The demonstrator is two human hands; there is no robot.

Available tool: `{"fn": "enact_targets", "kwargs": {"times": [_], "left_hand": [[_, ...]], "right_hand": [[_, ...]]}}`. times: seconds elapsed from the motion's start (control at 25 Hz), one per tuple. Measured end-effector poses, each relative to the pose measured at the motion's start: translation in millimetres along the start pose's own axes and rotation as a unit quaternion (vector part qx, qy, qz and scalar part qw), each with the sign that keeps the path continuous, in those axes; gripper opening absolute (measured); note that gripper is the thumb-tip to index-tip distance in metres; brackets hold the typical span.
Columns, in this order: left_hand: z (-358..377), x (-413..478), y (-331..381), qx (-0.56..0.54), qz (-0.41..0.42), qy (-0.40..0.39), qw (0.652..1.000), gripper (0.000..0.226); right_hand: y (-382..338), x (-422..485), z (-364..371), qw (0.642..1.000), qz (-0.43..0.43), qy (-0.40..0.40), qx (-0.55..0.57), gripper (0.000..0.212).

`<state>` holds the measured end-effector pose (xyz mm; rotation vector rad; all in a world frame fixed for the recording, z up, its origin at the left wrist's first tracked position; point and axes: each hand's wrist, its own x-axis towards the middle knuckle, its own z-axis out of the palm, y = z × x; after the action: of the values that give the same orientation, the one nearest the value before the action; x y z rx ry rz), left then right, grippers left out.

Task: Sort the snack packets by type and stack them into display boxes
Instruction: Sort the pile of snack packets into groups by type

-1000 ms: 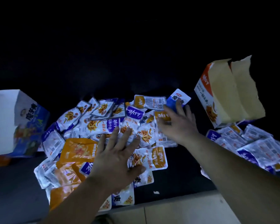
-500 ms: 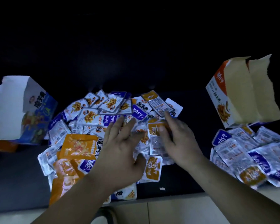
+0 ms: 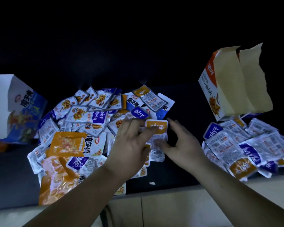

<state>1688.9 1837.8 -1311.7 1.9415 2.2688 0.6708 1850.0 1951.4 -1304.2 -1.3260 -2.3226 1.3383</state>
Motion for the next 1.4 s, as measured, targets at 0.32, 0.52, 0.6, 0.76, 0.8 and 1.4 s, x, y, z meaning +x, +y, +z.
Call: {"fn": "enact_targets", "kwargs": {"times": [0.32, 0.52, 0.6, 0.76, 0.8, 1.4], "left_hand": [[-41.1, 12.0, 5.9, -0.259, -0.145, 0.113, 0.948, 0.045], [-52.7, 8.5, -12.5, -0.339, -0.318, 0.106, 0.879, 0.05], [-56.6, 10.7, -11.4, -0.362, -0.353, 0.14, 0.851, 0.041], [-66.1, 27.8, -2.7, -0.469, -0.386, 0.202, 0.768, 0.028], [-65.9, 31.7, 1.2, -0.496, -0.388, 0.198, 0.751, 0.027], [27.8, 87.7, 147.8, -0.666, -0.478, 0.008, 0.573, 0.014]], "right_hand": [[-39.6, -0.7, -1.8, 0.98, 0.013, 0.016, 0.197, 0.027], [-44.4, 11.0, -30.4, 0.971, 0.041, 0.064, 0.228, 0.02], [-38.5, 12.1, -39.1, 0.972, 0.05, 0.079, 0.214, 0.021], [-32.6, 6.8, -47.1, 0.971, 0.043, 0.071, 0.226, 0.027], [-32.1, 4.3, -48.7, 0.968, 0.041, 0.073, 0.238, 0.029], [65.7, -64.3, -160.2, 0.915, 0.15, 0.336, 0.163, 0.017]]}}
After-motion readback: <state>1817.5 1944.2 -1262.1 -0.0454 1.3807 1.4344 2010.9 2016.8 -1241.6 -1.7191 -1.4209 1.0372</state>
